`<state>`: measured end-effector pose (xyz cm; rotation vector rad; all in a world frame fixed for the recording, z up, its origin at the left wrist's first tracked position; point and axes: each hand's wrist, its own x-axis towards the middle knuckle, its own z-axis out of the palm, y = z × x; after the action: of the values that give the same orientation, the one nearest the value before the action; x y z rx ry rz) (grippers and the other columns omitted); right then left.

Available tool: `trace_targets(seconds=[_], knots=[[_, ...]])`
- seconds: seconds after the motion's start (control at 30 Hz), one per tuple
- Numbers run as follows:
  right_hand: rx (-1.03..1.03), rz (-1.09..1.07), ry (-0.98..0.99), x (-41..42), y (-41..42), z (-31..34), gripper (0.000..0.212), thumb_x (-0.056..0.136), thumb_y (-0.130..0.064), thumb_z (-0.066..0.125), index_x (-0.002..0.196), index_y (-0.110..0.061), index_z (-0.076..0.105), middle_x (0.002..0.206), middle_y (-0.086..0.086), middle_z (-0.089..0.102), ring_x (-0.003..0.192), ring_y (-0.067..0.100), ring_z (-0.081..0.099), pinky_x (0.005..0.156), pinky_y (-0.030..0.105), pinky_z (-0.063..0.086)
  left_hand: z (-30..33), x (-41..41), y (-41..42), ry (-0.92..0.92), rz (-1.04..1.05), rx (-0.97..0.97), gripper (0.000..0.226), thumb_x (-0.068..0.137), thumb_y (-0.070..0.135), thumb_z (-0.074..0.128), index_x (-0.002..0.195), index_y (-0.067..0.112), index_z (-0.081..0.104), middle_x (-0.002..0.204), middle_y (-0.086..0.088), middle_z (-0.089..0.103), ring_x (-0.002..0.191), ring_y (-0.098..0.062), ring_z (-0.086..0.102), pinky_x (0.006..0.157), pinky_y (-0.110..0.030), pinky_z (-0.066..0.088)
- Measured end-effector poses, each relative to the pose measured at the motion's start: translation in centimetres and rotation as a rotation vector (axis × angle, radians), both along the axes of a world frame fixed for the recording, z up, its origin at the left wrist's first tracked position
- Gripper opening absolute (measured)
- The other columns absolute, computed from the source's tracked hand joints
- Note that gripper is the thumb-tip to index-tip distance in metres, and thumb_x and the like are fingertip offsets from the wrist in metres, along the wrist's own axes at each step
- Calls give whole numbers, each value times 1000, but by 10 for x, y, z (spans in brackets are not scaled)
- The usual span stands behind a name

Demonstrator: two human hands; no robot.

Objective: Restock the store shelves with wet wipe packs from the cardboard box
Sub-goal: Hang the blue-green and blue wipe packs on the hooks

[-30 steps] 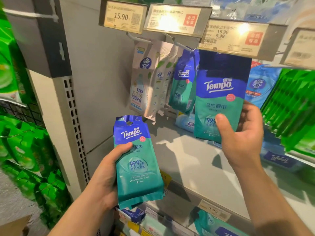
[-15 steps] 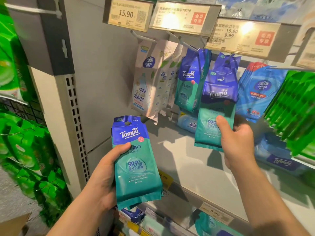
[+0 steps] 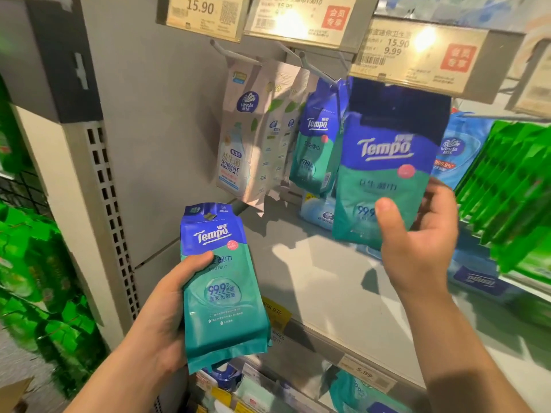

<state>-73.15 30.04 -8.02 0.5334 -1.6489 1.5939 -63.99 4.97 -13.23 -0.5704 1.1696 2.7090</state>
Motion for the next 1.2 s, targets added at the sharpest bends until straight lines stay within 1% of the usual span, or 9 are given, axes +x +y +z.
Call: trace_targets(seconds=[0.13, 0.3, 0.43, 0.6, 0.73, 0.83, 0.93, 1.0, 1.2], knots=[[-47, -8, 15, -10, 1, 11, 32, 86, -27, 68, 114, -25, 53, 106, -14, 71, 98, 3, 67, 88, 24, 52, 1, -1, 0, -8, -1, -2, 40, 75, 32, 70, 107, 9, 70, 95, -19, 78, 66, -32, 75, 72, -43, 56], [-115, -61, -104, -25, 3, 5, 14, 89, -20, 67, 102, -22, 63, 96, -10, 74, 87, 6, 67, 80, 26, 54, 2, -1, -2, -15, 4, -6, 37, 76, 32, 70, 105, 9, 69, 95, -18, 78, 66, -32, 75, 72, -43, 55], [-159, -79, -228, -34, 6, -3, 29, 84, -27, 71, 108, -11, 67, 97, 1, 75, 83, 13, 69, 78, 36, 59, 4, 0, -3, -18, 4, -12, 34, 78, 31, 69, 103, 8, 70, 93, -19, 77, 65, -33, 75, 74, -44, 54], [-97, -21, -291, -29, 8, -15, 20, 86, -22, 73, 102, -22, 63, 97, -3, 77, 90, 18, 74, 91, 51, 60, 4, 0, -3, -14, 8, -25, 34, 79, 32, 69, 104, 9, 69, 93, -18, 78, 65, -32, 75, 72, -43, 56], [77, -38, -246, -8, 7, -27, 39, 77, -35, 75, 113, -26, 62, 108, -4, 75, 100, 15, 72, 89, 41, 58, 0, -2, -2, 10, -11, -21, 29, 76, 31, 67, 93, 9, 75, 90, -18, 78, 63, -31, 74, 63, -39, 61], [121, 2, -138, 8, 5, -26, 38, 81, -15, 73, 114, -29, 60, 108, -12, 73, 98, 7, 70, 82, 24, 56, -4, -4, -1, 41, -28, 6, 27, 73, 31, 65, 70, 9, 81, 87, -19, 77, 61, -32, 74, 64, -42, 62], [105, 11, -46, 16, 2, -9, 41, 82, -5, 69, 115, -25, 55, 105, -23, 72, 95, -3, 68, 80, 16, 53, -7, -5, -1, 46, -39, 28, 29, 73, 32, 67, 85, 8, 78, 91, -19, 77, 63, -32, 74, 75, -45, 59], [76, -4, -10, 17, 0, 4, 38, 83, -15, 72, 116, -26, 54, 106, -20, 71, 97, -1, 67, 82, 18, 52, -8, -4, -1, 48, -53, 43, 32, 73, 32, 66, 94, 9, 74, 91, -19, 77, 64, -32, 74, 69, -44, 61], [19, -57, -15, 17, -7, 19, 28, 88, -22, 68, 113, -22, 54, 102, -14, 71, 95, 1, 67, 82, 20, 52, -13, -2, 2, 61, -91, 81, 31, 73, 31, 66, 93, 10, 74, 94, -19, 78, 65, -32, 74, 70, -43, 61]])
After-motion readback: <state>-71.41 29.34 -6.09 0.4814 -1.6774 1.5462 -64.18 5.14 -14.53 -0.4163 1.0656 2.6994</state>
